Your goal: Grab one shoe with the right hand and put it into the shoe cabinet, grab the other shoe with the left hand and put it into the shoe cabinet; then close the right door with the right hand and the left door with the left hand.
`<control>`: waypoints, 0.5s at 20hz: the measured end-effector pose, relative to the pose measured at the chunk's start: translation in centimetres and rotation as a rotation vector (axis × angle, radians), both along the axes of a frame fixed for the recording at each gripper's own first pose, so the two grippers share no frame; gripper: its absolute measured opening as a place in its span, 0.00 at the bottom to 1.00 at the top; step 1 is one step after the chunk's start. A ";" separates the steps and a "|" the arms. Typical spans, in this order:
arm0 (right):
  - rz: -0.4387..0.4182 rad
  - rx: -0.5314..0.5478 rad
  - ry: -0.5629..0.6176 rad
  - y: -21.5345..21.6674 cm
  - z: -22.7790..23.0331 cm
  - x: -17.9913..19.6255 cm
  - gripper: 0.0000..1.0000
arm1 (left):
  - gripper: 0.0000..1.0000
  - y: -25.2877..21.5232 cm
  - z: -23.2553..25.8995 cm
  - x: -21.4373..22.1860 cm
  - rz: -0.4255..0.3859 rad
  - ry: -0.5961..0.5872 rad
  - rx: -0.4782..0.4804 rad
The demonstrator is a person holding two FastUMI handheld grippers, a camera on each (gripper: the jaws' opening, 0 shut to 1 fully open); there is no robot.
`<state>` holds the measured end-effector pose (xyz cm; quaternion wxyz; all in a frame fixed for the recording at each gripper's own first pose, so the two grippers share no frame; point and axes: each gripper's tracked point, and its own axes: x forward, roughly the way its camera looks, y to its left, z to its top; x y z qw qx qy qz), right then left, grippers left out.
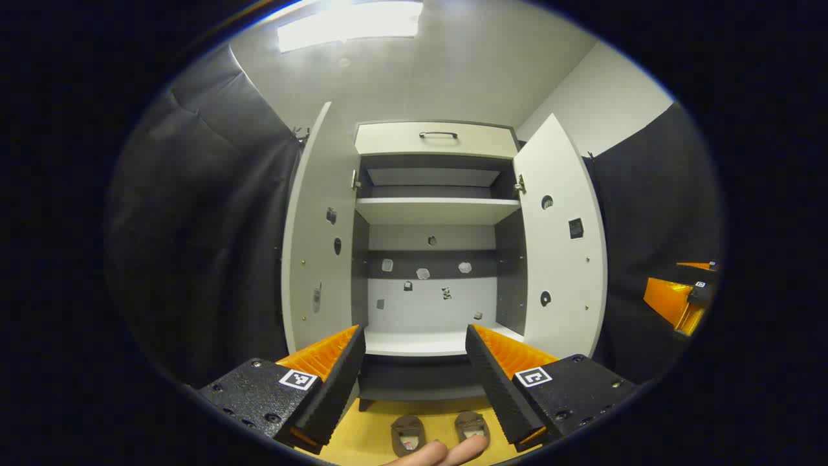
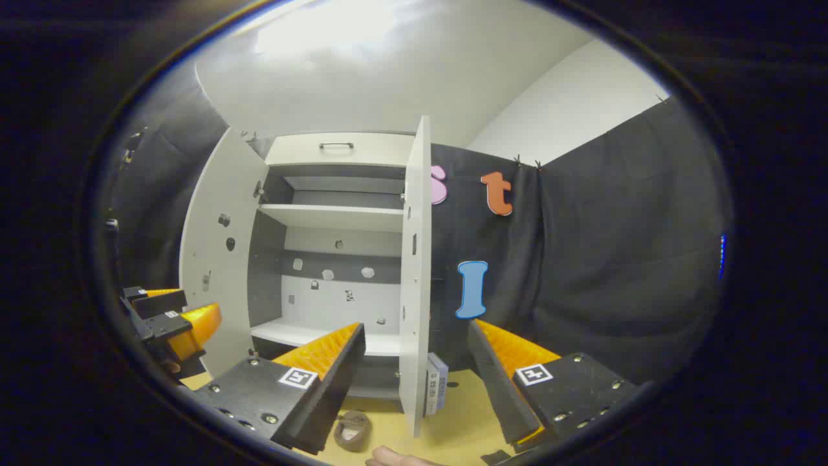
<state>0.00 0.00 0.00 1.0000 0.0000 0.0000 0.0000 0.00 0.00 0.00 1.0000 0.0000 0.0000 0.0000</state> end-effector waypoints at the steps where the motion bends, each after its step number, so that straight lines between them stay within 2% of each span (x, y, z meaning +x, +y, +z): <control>1: 0.005 0.004 0.008 0.4 -0.3 0.0 0.94 | 0.95 0.2 -0.2 0.0 -0.002 0.009 -0.005; 4: 0.014 0.006 0.037 0.8 -1.3 1.1 0.96 | 0.94 0.7 0.1 0.0 -0.034 0.042 -0.050; 5: 0.021 0.004 0.048 0.9 -1.6 1.7 0.94 | 0.94 1.2 0.2 0.0 -0.033 0.044 -0.049; 10: 0.052 0.011 0.060 1.6 -1.7 2.2 0.96 | 0.94 2.8 1.5 0.0 -0.029 0.027 -0.017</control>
